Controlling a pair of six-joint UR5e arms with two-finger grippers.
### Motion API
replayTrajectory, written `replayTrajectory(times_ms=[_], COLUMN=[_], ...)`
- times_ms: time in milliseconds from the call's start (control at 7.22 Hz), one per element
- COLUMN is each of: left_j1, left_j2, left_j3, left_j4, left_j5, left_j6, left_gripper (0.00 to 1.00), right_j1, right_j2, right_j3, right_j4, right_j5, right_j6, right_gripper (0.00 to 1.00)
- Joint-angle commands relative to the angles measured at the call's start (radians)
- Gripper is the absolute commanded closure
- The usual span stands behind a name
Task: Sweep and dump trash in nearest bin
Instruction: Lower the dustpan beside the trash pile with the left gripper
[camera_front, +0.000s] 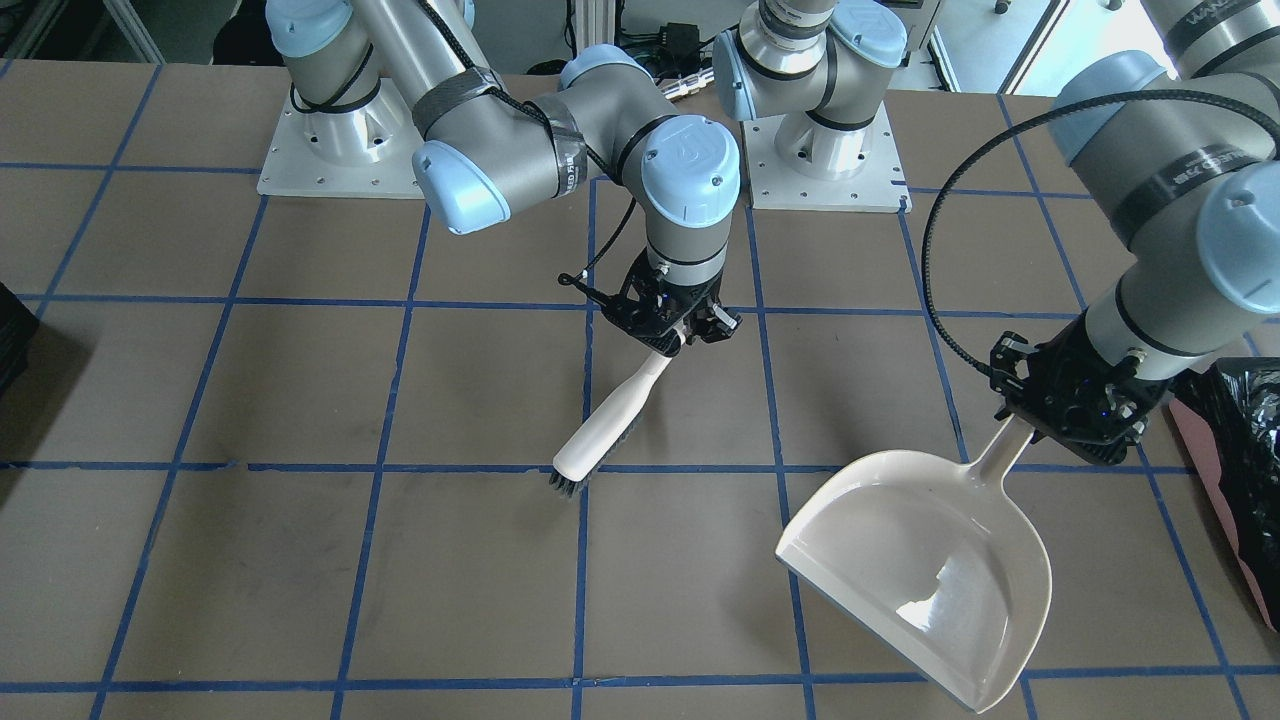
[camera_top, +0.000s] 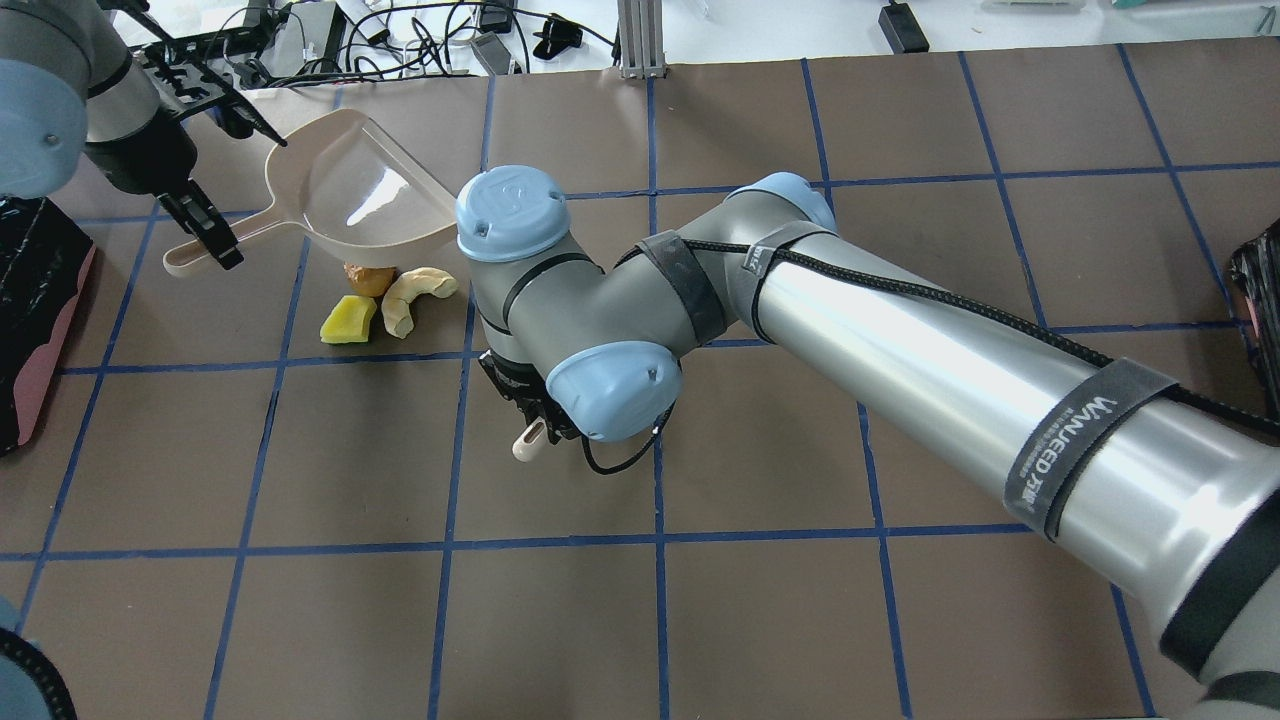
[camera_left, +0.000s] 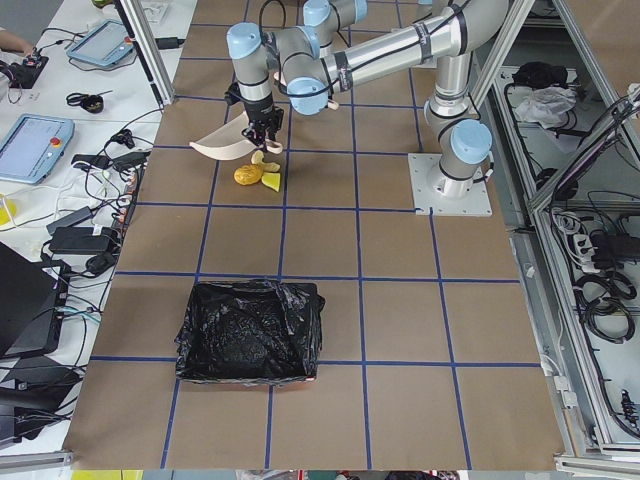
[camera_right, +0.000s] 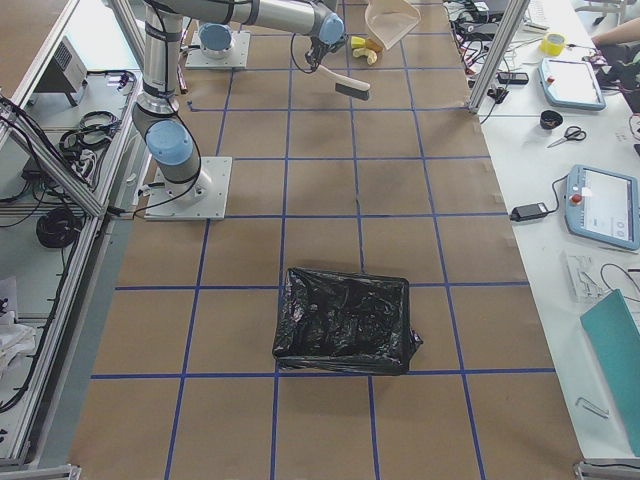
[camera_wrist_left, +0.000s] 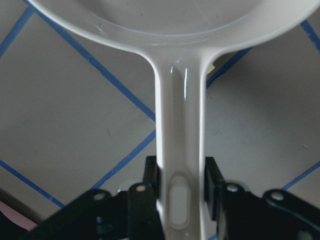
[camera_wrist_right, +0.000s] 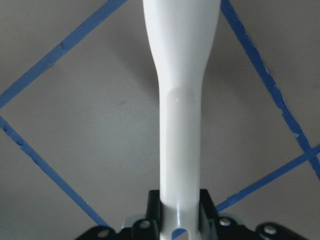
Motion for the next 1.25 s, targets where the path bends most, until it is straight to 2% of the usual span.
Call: replayTrajectory(times_ms=[0,277,831,1108], left_j1=[0.063,0.151,0.255,0.281], left_j2=[-0.003,-0.029,-0.103,-0.13], left_j3=[-0.022,-0.014,0.035,0.039], left_j4=[0.014,0.046,0.134,0.141], left_j5=[0.002,-0.002,0.008,0.065], left_j6=[0.211,0.412,0.803,0.918], left_gripper=[1.0,1.0,1.0,1.0], right_j1=[0.002,0.005,0.045,0.052], right_j2=[0.003,0.009,0.101,0.13], right_j3=[-0.004,-0.019,-0.145,-0.185], right_j4=[0.0,-0.002,0.007,0.007], right_j5=[0.0,0.001,0.0,0.001], right_j6=[0.0,0.003,0.022,0.026], right_gripper=[1.0,1.0,1.0,1.0])
